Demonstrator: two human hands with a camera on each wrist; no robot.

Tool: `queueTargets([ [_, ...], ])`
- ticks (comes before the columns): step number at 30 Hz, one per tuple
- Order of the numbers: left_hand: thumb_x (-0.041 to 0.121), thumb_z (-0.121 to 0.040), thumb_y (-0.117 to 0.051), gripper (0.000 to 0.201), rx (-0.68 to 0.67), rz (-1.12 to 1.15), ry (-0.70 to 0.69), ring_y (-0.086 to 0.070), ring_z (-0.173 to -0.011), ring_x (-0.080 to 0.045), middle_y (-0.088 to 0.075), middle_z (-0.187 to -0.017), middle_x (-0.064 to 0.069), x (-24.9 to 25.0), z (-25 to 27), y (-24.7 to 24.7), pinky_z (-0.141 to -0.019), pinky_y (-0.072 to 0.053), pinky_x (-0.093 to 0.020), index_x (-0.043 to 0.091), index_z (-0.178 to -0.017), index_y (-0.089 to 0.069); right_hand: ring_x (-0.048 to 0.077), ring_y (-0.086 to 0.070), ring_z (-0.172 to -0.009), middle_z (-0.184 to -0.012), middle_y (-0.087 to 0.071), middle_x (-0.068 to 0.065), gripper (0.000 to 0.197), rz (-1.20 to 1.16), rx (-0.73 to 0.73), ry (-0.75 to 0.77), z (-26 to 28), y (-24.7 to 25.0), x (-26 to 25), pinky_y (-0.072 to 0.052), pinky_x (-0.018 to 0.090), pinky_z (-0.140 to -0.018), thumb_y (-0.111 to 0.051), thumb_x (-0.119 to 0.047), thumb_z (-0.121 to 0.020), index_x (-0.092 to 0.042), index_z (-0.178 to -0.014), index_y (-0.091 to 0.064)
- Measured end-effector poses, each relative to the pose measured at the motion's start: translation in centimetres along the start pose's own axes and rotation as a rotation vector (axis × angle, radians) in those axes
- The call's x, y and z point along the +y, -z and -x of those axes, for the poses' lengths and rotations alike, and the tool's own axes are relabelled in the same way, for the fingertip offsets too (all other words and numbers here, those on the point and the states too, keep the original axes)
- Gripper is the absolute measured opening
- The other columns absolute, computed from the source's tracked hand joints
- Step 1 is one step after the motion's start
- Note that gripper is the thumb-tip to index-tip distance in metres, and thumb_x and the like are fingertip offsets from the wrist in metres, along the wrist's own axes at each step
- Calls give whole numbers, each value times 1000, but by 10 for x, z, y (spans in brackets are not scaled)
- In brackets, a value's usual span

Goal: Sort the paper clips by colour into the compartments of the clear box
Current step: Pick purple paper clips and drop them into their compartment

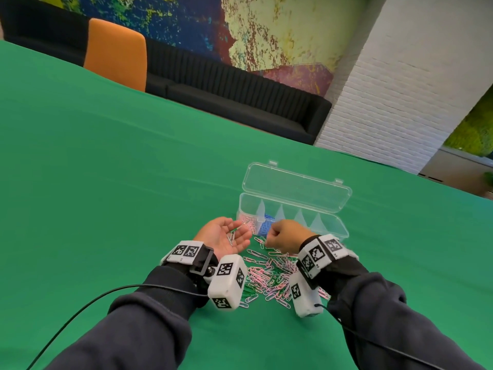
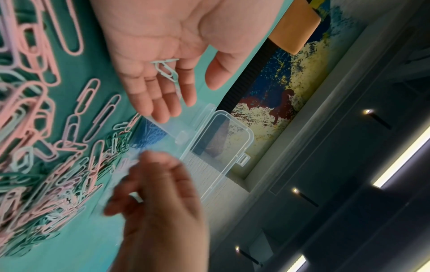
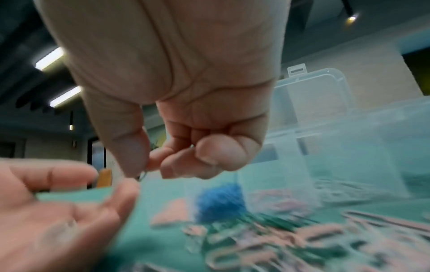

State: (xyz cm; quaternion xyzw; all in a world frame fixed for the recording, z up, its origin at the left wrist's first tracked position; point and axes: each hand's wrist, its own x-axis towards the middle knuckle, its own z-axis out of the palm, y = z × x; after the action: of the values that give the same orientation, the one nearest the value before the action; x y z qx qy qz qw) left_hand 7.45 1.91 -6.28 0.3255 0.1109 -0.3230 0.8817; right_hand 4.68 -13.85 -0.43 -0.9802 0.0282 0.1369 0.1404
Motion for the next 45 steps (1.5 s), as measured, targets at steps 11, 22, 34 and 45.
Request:
queueTargets([
  [11,20,-100,-30,32,-24,167,-42,-57,-79,-27,-56,-86,-18,9,0,3,-63,-54,-33,-1,-89,-52,22,-57,-111,-121,-62,7,27,344,-66,-5,-8,-7,-20,-43,29,-94,-52,-12,-92,-12,-115,-64],
  [22,18,-99,-32,30,-10,170,-90,-58,-77,-25,-57,-84,-16,10,-1,5,-52,-56,-28,1,-90,-53,17,-52,-84,-105,-62,9,17,205,8,-56,-7,-5,-2,-47,29,-86,-48,-10,-92,-11,-101,-62],
  [34,18,-99,-32,29,-31,176,-85,-59,-75,-24,-57,-83,-15,11,-3,6,-53,-55,-28,1,-90,-54,18,-51,-86,-94,-52,3,19,185,-21,-90,-7,-6,3,-47,30,-88,-50,-4,-89,-11,-104,-60],
  [45,18,-99,-31,29,-11,163,-90,-58,-74,-22,-57,-83,-14,11,-1,6,-53,-54,-25,3,-87,-53,23,-52,-90,-96,-56,6,6,317,-9,-21,-9,-15,1,-43,29,-85,-48,-9,-90,-15,-89,-50],
])
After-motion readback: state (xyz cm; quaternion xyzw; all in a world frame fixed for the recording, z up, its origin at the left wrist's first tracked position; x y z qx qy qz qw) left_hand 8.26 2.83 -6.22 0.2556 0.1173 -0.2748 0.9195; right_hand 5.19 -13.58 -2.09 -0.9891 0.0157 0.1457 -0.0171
